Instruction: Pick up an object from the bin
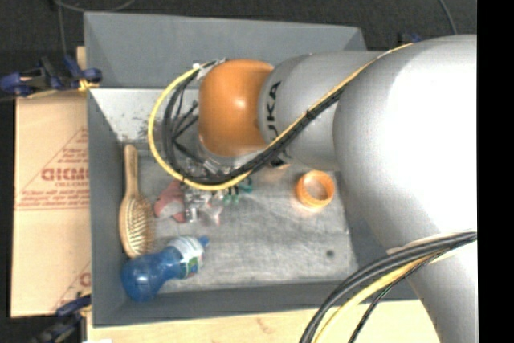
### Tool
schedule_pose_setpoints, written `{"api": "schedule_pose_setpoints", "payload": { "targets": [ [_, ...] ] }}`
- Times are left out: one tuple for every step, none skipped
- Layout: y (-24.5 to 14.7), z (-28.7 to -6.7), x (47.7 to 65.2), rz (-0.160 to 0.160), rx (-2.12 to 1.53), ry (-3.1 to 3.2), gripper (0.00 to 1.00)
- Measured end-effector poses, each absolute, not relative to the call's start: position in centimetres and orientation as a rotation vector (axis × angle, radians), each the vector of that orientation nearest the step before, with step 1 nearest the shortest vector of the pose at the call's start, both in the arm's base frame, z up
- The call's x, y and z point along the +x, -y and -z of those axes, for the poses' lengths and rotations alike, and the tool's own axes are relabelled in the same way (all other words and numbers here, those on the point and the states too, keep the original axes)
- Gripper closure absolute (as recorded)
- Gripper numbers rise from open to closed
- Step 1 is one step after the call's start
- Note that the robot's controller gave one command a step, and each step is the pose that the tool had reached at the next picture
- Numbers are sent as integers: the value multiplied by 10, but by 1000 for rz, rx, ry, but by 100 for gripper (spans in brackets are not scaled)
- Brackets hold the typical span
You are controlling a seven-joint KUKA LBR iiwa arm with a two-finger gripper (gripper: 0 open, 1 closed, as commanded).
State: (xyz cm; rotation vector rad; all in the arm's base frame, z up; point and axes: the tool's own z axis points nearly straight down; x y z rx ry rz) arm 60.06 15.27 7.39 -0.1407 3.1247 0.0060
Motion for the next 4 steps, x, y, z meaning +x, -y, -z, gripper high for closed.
{"api": "schedule_pose_setpoints", "payload": {
  "targets": [
    [-153,-74,601,-6,-139,-3125,100],
    [-153,-76,600,-5,-142,-3129,100],
    [-140,-113,603,0,-289,-3118,100],
    [-167,-209,615,-5,-198,-3131,100]
  ]
}}
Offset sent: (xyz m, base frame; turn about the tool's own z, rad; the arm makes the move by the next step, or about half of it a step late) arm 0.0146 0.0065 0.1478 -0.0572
